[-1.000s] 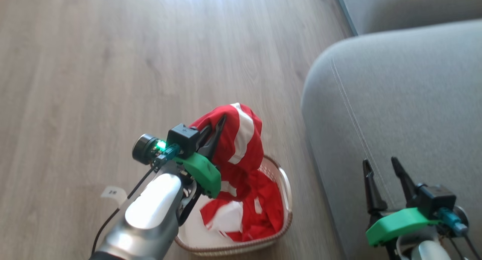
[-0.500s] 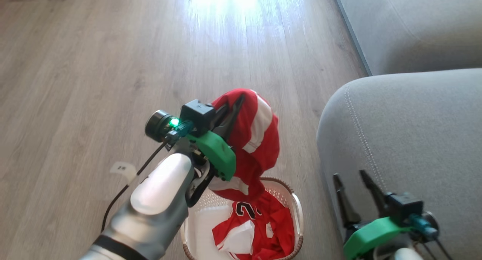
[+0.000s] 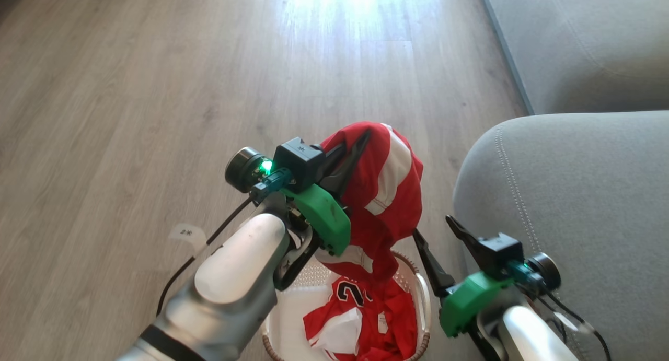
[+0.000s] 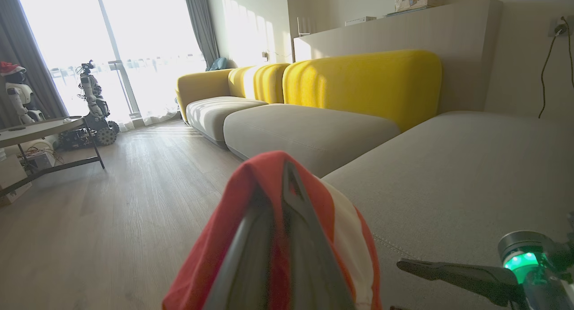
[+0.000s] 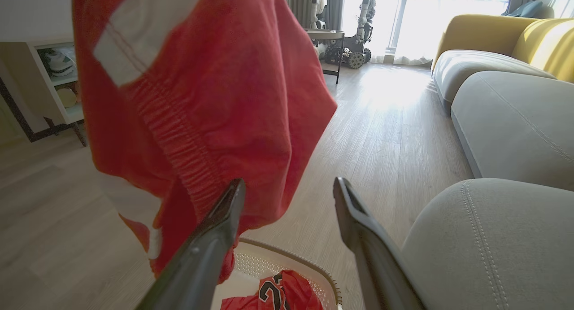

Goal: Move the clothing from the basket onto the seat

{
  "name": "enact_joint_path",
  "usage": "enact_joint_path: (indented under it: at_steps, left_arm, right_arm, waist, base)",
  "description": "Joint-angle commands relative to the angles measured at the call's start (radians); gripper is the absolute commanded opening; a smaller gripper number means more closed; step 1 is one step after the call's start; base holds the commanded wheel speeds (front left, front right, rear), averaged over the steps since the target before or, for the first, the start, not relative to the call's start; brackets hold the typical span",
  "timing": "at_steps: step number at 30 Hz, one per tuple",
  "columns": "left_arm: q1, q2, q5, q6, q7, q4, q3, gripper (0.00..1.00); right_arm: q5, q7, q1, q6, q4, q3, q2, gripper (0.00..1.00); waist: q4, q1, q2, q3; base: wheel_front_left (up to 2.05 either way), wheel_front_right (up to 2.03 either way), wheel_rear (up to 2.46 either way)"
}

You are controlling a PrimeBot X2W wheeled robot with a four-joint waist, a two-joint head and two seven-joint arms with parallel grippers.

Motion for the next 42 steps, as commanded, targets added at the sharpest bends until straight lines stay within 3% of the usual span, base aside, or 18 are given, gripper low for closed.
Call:
enact_joint_path:
  at_steps: [1,9,20,21,22,23,37,39,40,41,42]
  left_arm:
    - [-0.073,0.011,-0.008,0.009,-0.002,-0.044,0.028,0.00]
    - [-0.073,0.011,-0.027,0.024,0.000,-0.089,-0.015,0.00]
    - [-0.070,0.011,-0.046,0.035,-0.001,-0.107,-0.046,0.00]
    - [-0.069,0.011,-0.048,0.036,-0.001,-0.105,-0.047,0.00]
    - [-0.068,0.011,-0.049,0.037,-0.001,-0.103,-0.047,0.00]
    - [-0.066,0.011,-0.052,0.038,-0.001,-0.101,-0.047,0.00]
    - [-0.019,0.035,-0.097,0.064,-0.026,-0.035,-0.014,0.00]
    - [-0.011,0.039,-0.107,0.066,-0.033,-0.025,-0.006,0.13]
    - [-0.008,0.041,-0.110,0.066,-0.038,-0.020,-0.003,0.28]
    - [-0.004,0.042,-0.114,0.066,-0.042,-0.015,0.000,0.51]
    - [-0.001,0.044,-0.117,0.066,-0.047,-0.009,0.002,0.83]
  right_arm:
    - [-0.006,-0.006,-0.074,0.000,-0.003,0.033,-0.002,1.00]
    - [0.090,-0.006,-0.210,0.000,0.143,0.181,-0.007,1.00]
    - [0.252,-0.006,-0.314,0.000,0.161,0.376,-0.032,1.00]
    - [0.261,-0.006,-0.315,0.000,0.154,0.383,-0.036,0.59]
    - [0.267,-0.006,-0.315,0.000,0.148,0.391,-0.039,0.33]
    - [0.271,-0.006,-0.316,0.000,0.142,0.399,-0.041,0.00]
    - [0.273,-0.006,-0.281,0.000,0.082,0.344,-0.076,0.00]
    - [0.265,-0.006,-0.273,0.000,0.075,0.317,-0.081,0.00]
    - [0.258,-0.006,-0.270,0.000,0.070,0.302,-0.084,0.00]
    - [0.252,-0.006,-0.266,0.000,0.065,0.286,-0.087,0.00]
    - [0.246,-0.006,-0.262,0.000,0.061,0.269,-0.090,0.00]
  waist:
    - [0.008,0.0001,-0.0001,0.001]
    - [0.043,0.0001,-0.0001,0.005]
    - [0.056,0.0001,-0.0001,0.004]
    - [0.055,0.0001,-0.0001,0.003]
    - [0.054,0.0001,-0.0001,0.003]
    - [0.052,0.0001,-0.0001,0.003]
    - [0.004,0.0001,-0.0001,0.003]
    - [-0.006,0.0001,-0.0001,0.006]
    - [-0.011,0.0001,-0.0001,0.007]
    - [-0.016,0.0001,-0.0001,0.008]
    - [-0.022,0.0001,-0.0001,0.010]
  base:
    - [0.00,0.00,0.00]
    - [0.00,0.00,0.00]
    - [0.00,0.00,0.00]
    - [0.00,0.00,0.00]
    - [0.00,0.00,0.00]
    - [0.00,0.00,0.00]
    - [0.00,0.00,0.00]
    - [0.00,0.00,0.00]
    - [0.00,0.00,0.00]
    - [0.00,0.00,0.00]
    - [0.00,0.00,0.00]
